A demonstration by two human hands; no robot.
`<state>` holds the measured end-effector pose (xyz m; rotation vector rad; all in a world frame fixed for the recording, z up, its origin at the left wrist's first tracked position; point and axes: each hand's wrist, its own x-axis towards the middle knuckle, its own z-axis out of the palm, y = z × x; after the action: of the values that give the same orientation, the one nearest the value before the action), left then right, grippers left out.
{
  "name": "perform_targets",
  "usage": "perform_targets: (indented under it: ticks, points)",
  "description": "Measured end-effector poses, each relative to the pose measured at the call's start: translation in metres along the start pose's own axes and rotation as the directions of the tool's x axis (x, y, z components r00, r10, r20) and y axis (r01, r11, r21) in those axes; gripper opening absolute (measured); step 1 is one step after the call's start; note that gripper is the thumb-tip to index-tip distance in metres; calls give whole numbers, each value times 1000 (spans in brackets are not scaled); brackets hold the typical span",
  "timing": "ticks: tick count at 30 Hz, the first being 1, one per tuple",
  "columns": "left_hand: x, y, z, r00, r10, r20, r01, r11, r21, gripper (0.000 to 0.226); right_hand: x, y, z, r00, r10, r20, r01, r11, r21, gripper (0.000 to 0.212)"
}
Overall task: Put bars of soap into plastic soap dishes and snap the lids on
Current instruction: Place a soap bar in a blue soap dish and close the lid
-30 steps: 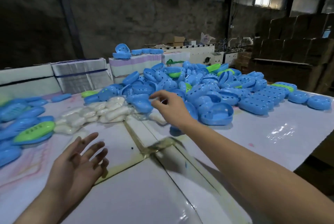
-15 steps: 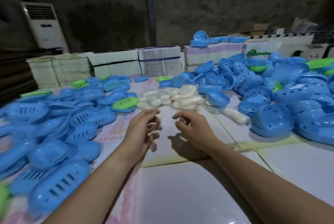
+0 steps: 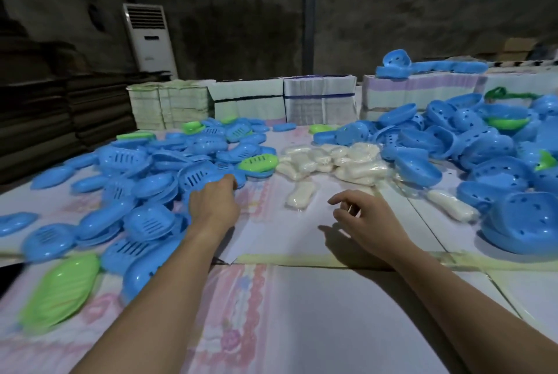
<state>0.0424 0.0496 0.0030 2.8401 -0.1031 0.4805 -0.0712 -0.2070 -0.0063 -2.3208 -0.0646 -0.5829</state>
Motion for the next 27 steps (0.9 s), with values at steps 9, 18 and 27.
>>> perform_targets:
  ticks: [9,18,27]
  points:
    - [-29,47,3,886,456,85,-390,831,-395,46,2,3,-1,999,22,-33,-20,998,54,19]
    - [-42,63,6,756,653,-29,-614,694,-376,38,3,2,-4,995,43,-89,-42,999,17,18]
    - [-45,68,18,937,346,38,-318,897,-308,17,11,15,-19,969,142,-200,-168,979,-118,22]
